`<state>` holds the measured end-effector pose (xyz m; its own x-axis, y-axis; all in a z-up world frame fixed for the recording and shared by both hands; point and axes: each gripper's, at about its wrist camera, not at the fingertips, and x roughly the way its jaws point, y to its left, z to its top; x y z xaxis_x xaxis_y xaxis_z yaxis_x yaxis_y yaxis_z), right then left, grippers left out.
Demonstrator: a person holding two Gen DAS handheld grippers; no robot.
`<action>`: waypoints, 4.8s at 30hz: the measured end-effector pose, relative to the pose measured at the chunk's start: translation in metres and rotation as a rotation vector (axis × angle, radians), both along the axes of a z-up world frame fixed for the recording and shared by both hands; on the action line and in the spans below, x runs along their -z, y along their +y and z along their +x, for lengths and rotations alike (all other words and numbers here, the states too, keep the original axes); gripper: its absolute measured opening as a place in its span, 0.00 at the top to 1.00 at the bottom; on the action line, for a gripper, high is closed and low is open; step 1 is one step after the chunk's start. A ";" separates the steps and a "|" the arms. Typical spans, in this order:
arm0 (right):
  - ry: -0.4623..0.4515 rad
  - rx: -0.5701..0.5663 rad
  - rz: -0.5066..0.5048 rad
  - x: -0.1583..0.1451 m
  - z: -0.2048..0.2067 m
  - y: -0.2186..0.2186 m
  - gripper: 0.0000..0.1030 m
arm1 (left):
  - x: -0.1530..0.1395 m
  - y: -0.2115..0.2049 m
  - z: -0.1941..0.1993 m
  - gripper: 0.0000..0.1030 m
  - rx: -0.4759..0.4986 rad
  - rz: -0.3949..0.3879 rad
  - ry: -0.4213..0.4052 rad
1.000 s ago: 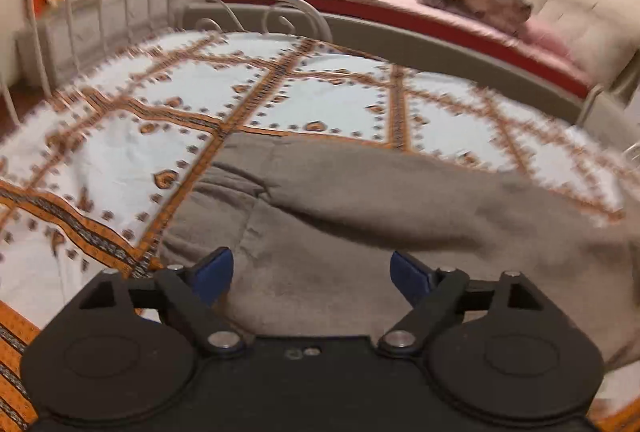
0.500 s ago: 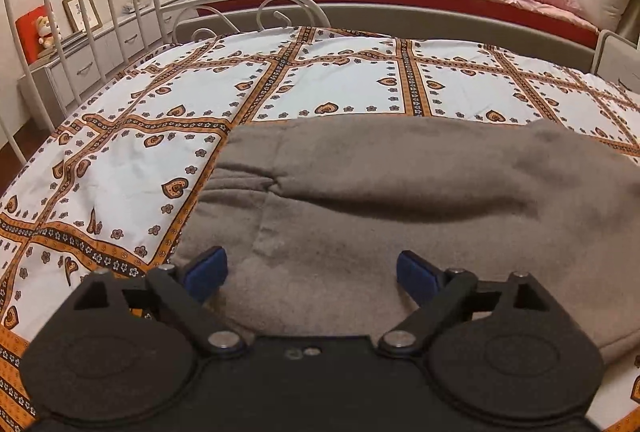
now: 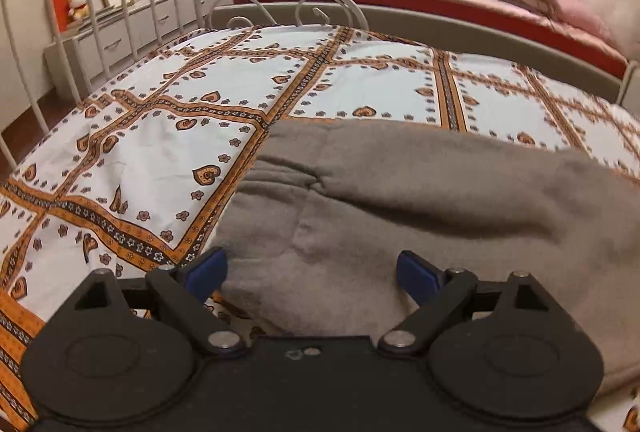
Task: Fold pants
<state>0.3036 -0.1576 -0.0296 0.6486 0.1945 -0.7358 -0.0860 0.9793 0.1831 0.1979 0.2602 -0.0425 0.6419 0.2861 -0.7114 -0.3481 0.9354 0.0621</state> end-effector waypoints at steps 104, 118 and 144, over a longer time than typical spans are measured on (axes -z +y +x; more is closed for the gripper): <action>0.098 0.679 0.619 0.053 -0.102 -0.294 0.96 | 0.011 -0.025 0.005 0.06 0.150 0.088 0.022; 0.063 0.640 0.607 0.046 -0.126 -0.291 0.96 | 0.012 -0.026 0.005 0.06 0.155 0.097 0.026; 0.073 0.667 0.736 0.057 -0.131 -0.307 0.49 | 0.012 -0.029 0.006 0.06 0.149 0.117 0.037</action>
<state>0.1722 -0.4644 -0.0868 0.7494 0.2304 -0.6207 0.4767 0.4629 0.7473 0.2039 0.2316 -0.0550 0.6572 0.2720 -0.7030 -0.2022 0.9621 0.1832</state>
